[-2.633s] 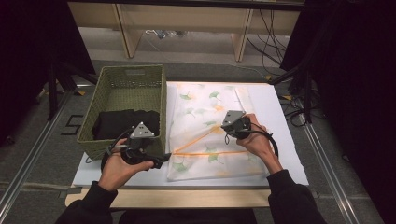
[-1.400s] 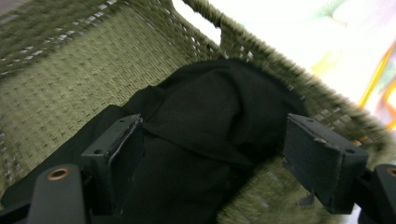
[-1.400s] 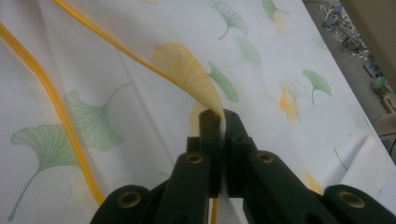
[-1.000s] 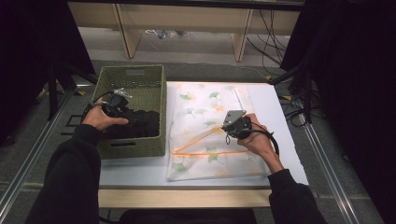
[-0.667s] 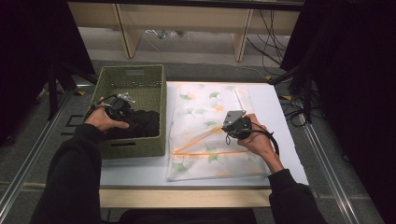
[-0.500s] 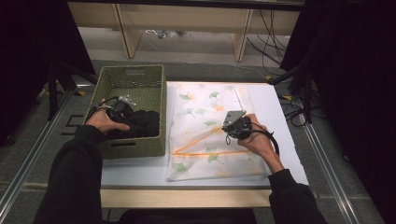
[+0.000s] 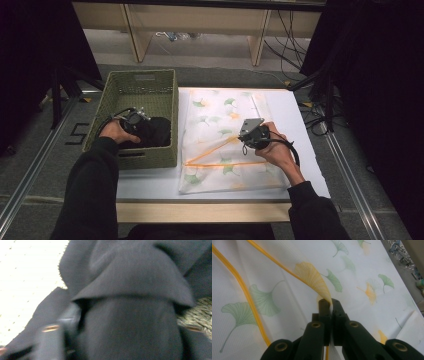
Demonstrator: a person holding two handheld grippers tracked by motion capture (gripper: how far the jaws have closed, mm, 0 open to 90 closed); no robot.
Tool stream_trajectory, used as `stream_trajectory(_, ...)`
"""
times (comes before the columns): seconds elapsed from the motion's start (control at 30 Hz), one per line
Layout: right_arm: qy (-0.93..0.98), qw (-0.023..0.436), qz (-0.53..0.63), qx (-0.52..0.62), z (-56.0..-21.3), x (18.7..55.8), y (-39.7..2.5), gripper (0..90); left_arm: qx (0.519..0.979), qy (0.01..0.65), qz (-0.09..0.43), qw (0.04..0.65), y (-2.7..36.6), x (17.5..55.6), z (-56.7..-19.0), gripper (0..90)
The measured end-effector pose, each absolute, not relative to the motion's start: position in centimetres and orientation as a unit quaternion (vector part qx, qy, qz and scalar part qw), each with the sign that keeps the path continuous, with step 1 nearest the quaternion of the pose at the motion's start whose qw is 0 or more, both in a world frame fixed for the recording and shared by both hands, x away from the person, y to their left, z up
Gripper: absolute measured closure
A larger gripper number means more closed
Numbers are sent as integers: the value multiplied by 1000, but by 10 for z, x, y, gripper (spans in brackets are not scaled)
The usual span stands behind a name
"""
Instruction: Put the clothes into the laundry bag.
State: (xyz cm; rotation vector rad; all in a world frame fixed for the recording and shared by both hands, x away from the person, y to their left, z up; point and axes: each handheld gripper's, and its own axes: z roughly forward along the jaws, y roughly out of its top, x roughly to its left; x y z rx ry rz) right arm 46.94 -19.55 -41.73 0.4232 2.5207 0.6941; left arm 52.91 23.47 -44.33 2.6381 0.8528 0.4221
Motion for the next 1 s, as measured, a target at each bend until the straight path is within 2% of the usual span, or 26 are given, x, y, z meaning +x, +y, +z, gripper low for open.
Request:
stream_trajectory(0.07, 923, 247, 255, 150, -417, 470, -195, 896, 921, 318, 149, 167, 236, 527, -441, 545)
stream_trajectory(0.23, 922, 247, 255, 151, -417, 470, -195, 896, 917, 324, 159, 168, 234, 527, -436, 570)
stream_trajectory(0.37, 923, 251, 256, 142, -416, 471, -196, 896, 895, 361, 167, 202, 237, 524, -427, 581)
stream_trajectory(0.7, 924, 250, 248, 149, -415, 471, -196, 897, 849, 407, 191, 278, 244, 511, -371, 591)
stream_trajectory(1.0, 922, 251, 251, 154, -415, 470, -196, 897, 836, 408, 210, 303, 244, 499, -326, 591)
